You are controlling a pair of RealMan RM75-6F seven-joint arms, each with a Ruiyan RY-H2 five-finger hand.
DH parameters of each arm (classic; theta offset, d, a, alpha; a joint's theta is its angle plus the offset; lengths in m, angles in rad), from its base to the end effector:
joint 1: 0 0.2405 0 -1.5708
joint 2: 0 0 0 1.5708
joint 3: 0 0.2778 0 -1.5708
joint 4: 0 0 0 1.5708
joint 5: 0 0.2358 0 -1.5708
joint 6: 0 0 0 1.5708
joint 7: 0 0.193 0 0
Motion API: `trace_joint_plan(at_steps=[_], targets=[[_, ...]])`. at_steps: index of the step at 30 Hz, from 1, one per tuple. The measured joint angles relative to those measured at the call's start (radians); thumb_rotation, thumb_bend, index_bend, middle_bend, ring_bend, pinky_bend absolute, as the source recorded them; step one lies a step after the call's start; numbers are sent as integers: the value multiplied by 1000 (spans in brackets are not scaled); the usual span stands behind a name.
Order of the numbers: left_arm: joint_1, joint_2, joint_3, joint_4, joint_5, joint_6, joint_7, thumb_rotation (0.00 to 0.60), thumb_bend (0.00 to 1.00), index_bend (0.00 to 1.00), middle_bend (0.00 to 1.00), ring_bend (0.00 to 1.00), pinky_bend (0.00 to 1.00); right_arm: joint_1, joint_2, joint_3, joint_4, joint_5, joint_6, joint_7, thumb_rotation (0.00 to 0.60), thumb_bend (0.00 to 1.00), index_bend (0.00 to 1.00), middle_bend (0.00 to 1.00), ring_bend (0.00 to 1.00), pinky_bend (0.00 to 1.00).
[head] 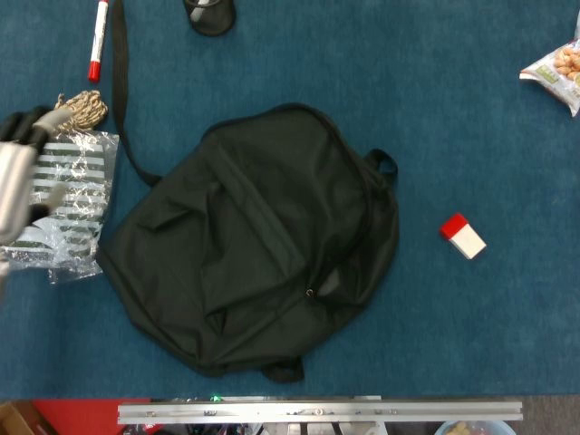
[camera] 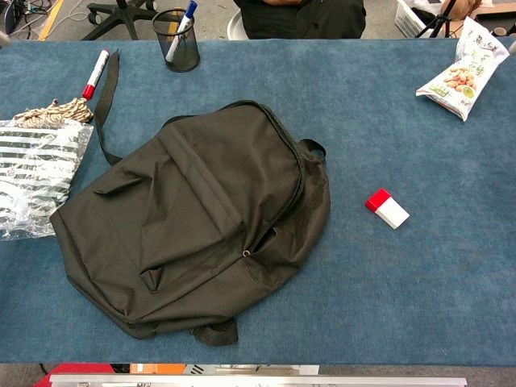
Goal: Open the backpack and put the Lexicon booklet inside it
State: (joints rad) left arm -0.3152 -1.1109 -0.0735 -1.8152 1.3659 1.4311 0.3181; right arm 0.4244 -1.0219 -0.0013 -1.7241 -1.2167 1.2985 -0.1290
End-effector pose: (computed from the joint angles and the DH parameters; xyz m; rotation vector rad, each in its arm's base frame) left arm -0.2562 0.3002 0.1285 -1.4961 -0.7559 -0.9020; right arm -0.2997 -0.3263 0.1446 1.5093 -0.8973 0.7896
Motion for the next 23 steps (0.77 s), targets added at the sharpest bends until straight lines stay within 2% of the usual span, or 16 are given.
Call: trace_joint_plan(at_steps=[11, 16, 23], targets=[[160, 12, 61, 105, 91, 176, -137, 600, 169, 277, 286, 269, 406, -159, -24, -27, 27, -109, 184, -27, 600, 453, 379, 380, 239, 371], [207, 14, 77, 116, 112, 213, -165, 600, 169, 280, 290, 269, 406, -184, -21, -17, 18, -115, 179, -22, 600, 452, 379, 382, 241, 383], [220, 29, 87, 108, 120, 185, -150, 600, 169, 280, 290, 269, 401, -192, -21, 0, 14, -129, 155, -25, 600, 451, 379, 385, 242, 383]])
